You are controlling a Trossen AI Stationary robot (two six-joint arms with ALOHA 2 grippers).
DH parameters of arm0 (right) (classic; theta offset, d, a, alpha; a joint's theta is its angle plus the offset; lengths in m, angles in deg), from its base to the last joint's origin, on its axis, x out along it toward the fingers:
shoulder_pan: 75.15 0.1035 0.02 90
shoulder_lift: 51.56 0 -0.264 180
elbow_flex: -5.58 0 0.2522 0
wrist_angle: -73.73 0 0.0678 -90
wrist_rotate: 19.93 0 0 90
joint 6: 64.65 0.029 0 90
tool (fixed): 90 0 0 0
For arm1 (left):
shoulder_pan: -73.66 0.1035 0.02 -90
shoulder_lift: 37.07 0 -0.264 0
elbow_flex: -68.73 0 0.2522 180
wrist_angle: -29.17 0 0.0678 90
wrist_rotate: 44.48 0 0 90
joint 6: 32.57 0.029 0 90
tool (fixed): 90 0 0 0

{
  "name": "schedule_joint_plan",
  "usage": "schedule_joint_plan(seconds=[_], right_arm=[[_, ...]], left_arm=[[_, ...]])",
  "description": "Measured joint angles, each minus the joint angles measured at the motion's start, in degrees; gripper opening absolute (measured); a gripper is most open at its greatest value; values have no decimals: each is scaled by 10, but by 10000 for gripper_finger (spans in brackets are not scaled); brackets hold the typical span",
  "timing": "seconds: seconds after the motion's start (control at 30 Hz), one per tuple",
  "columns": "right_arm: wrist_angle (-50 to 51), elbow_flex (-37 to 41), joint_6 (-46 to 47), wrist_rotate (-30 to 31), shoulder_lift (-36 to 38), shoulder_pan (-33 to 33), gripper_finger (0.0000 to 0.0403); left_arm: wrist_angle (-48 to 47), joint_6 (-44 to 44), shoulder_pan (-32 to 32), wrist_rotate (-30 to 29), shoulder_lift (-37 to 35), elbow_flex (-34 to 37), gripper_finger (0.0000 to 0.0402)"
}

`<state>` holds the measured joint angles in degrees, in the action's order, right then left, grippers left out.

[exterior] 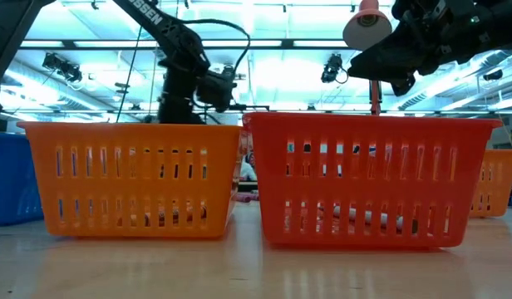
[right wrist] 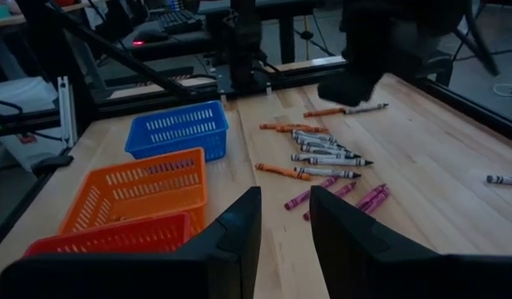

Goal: Sort crayons
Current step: Put the black crayon into the blue bin

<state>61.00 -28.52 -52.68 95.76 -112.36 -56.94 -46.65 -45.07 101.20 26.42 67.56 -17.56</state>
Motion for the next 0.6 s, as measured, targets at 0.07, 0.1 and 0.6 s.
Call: schedule_joint_plan(seconds=[0.07,0.1,0.6], right_arm=[[5,0,0,1,0,0,110],[5,0,0,1,0,0,110],[-12,0,-10,13,0,12,110]], left_arm=[[4,-2,18,-6,-12,2,10],[9,-1,25,-6,-24,7,10],[232,-92,150,97,-173,205,76]])
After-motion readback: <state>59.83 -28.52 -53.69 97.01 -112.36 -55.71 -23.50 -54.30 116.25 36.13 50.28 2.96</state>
